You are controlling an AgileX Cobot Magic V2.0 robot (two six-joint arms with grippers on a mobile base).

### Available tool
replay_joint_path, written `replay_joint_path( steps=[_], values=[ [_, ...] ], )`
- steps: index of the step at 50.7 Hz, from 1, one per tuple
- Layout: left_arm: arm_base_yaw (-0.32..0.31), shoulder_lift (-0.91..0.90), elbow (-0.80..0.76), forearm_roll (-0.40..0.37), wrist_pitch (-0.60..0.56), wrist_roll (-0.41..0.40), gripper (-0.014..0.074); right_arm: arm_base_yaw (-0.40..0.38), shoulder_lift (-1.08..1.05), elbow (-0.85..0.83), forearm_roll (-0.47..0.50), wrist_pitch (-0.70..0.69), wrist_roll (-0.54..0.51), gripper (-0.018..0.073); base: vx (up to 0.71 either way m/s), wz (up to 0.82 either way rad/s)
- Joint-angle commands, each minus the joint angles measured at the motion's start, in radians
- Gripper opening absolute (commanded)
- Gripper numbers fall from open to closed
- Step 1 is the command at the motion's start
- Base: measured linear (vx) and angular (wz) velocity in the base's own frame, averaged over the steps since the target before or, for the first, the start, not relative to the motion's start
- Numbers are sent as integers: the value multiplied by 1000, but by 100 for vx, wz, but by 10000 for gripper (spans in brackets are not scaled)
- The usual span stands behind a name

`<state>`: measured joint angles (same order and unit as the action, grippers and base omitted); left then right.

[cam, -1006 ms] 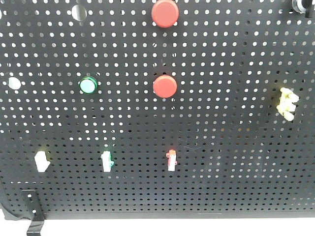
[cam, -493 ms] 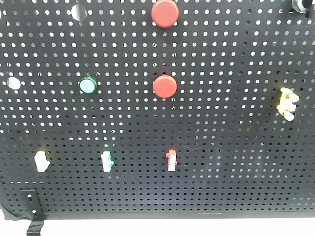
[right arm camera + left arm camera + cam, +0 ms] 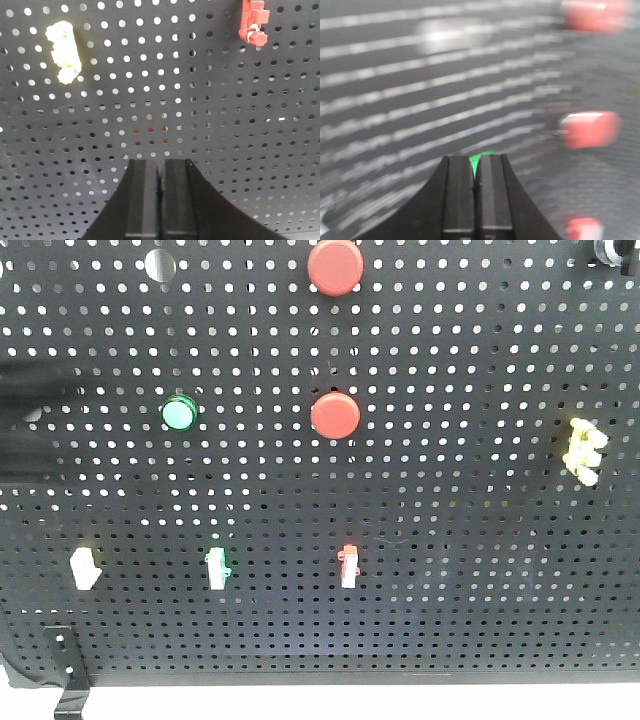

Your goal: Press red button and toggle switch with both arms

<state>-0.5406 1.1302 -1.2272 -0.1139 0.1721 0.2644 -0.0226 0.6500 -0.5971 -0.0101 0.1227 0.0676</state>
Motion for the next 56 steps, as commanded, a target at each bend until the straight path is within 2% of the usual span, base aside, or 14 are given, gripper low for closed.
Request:
replay_joint_path(
  steps=[1,9,24,35,43,56],
  values=[
    [-75,53,-108,-12,-87,80,1,-2,2,-38,0,-85,-8,0,0,0],
    [-145,175,-251,-12,-90,186,1,-2,2,-38,-3,-85,-8,0,0,0],
    [-196,353,-493,-7,-54,327,1,-2,2,-38,-16,-85,-9,0,0,0],
    [-199,396,-592,3,-34,331,1,-2,2,-38,-37,-86,-9,0,0,0],
    [-209,396,-618,101,0,325,1,-2,2,-38,-62,-86,-9,0,0,0],
    [-208,399,-622,101,4,319,1,-2,2,-38,-80,-86,-9,0,0,0]
  ],
)
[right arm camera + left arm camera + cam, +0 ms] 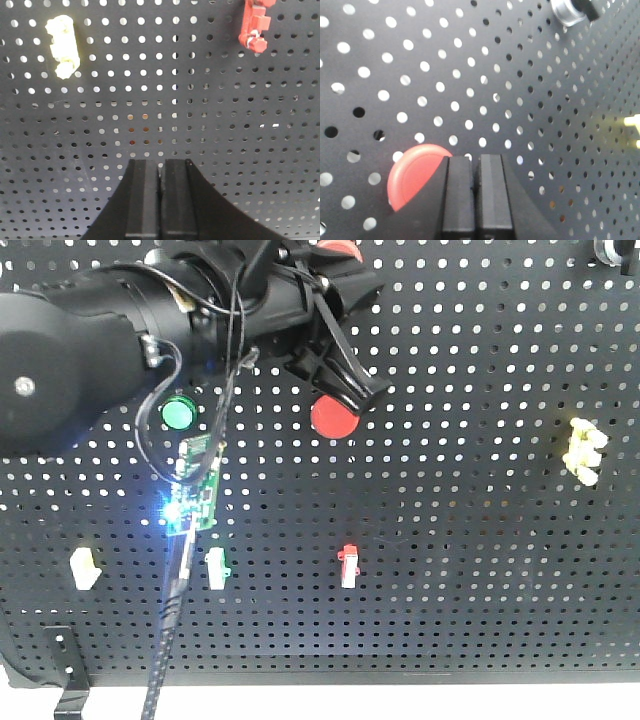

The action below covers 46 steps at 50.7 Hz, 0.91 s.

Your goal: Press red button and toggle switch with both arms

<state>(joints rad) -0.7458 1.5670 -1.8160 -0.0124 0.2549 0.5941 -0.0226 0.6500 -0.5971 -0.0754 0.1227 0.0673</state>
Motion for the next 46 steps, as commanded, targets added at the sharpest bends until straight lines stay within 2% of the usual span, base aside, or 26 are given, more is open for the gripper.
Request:
replay_joint_path(
  steps=[1,7,16,21,39,46],
  values=[
    [-3,-38,-33,0,-82,-11,1,-2,2,-38,-15,-86,-9,0,0,0],
    [14,-31,-39,0,-90,-17,1,-2,2,-38,-15,-86,-9,0,0,0],
    [107,11,-85,0,-34,-156,1,-2,2,-38,-23,-85,-9,0,0,0],
    [138,28,-97,0,-13,-203,1,-2,2,-38,-30,-85,-9,0,0,0],
    [141,58,-100,-1,-2,-220,1,-2,2,-38,-30,-85,-10,0,0,0],
    [113,25,-113,-8,-6,-220,1,-2,2,-38,-30,-85,-12,0,0,0]
  ],
)
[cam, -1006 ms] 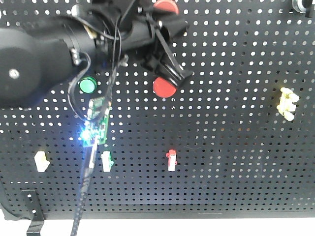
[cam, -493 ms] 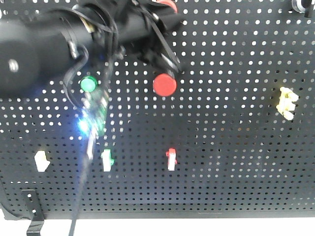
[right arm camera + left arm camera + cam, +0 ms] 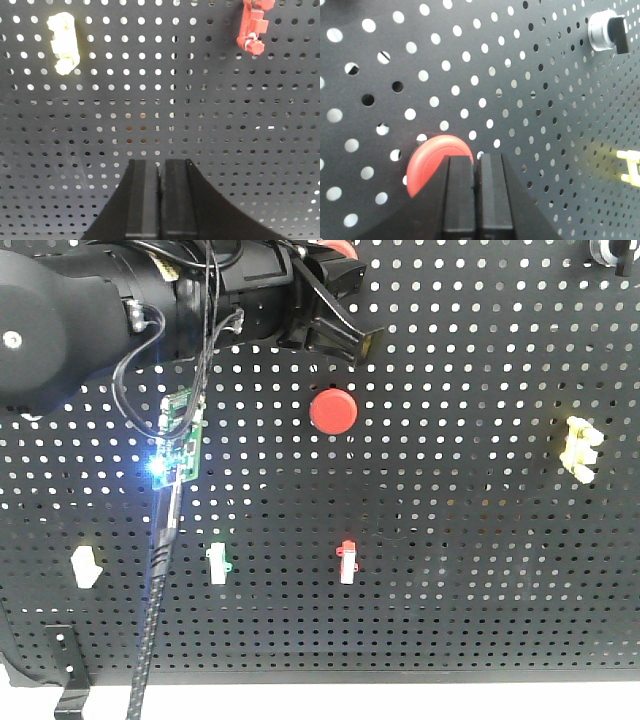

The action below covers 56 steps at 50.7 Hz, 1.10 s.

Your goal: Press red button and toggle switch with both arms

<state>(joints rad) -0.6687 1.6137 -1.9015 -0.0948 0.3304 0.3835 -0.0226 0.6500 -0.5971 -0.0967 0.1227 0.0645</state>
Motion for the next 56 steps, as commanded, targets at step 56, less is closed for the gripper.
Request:
replay_joint_path(
  steps=[56],
  values=[
    [-80,-469,391,74,-42,-70,1,34,103,-75,21,-406,0,0,0,0]
  ],
)
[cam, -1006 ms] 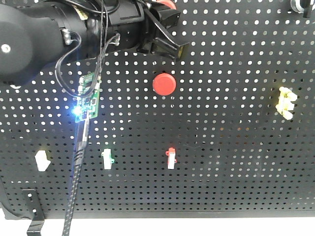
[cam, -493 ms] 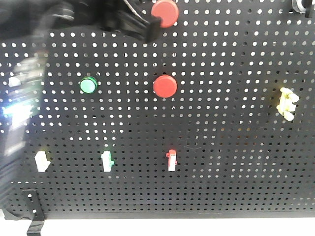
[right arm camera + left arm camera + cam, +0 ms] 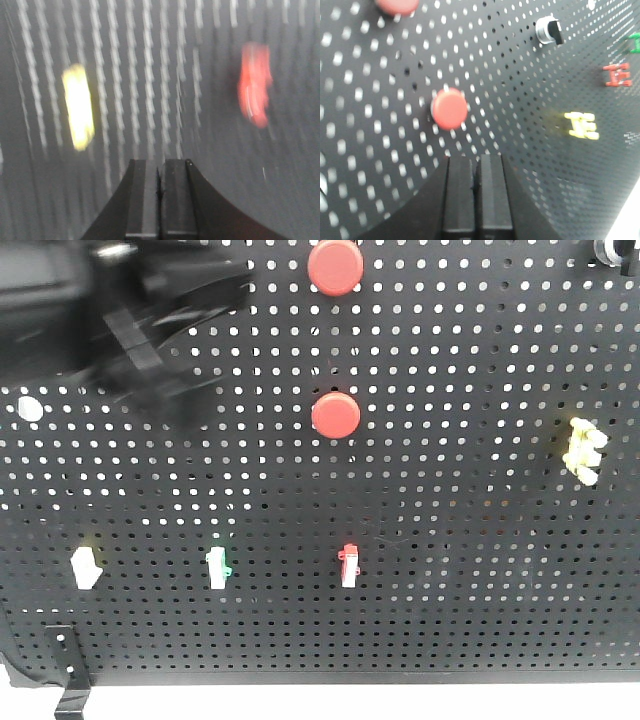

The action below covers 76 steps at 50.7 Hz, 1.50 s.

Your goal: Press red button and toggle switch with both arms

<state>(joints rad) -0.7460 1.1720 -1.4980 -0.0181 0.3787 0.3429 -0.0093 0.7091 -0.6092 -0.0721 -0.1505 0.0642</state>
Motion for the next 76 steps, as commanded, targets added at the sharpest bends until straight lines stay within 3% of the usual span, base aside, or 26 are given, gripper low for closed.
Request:
replay_joint_path(
  steps=[1,23,41,62,76],
  values=[
    [-2,-27,-9,-3,-92,-30,1,31,54,-78,-3,-131,0,0,0,0],
    [-2,-24,-4,-3,-92,-30,1,268,394,-526,-6,-45,-1,0,0,0],
    [-2,-24,-4,-3,-93,-41,1,275,509,-806,-7,87,-33,0,0,0],
    [-2,-24,-4,-3,-100,-41,1,274,455,-834,-29,241,-50,0,0,0],
    [-2,-24,-4,-3,-100,-41,1,274,443,-834,-33,247,-54,0,0,0]
  ],
)
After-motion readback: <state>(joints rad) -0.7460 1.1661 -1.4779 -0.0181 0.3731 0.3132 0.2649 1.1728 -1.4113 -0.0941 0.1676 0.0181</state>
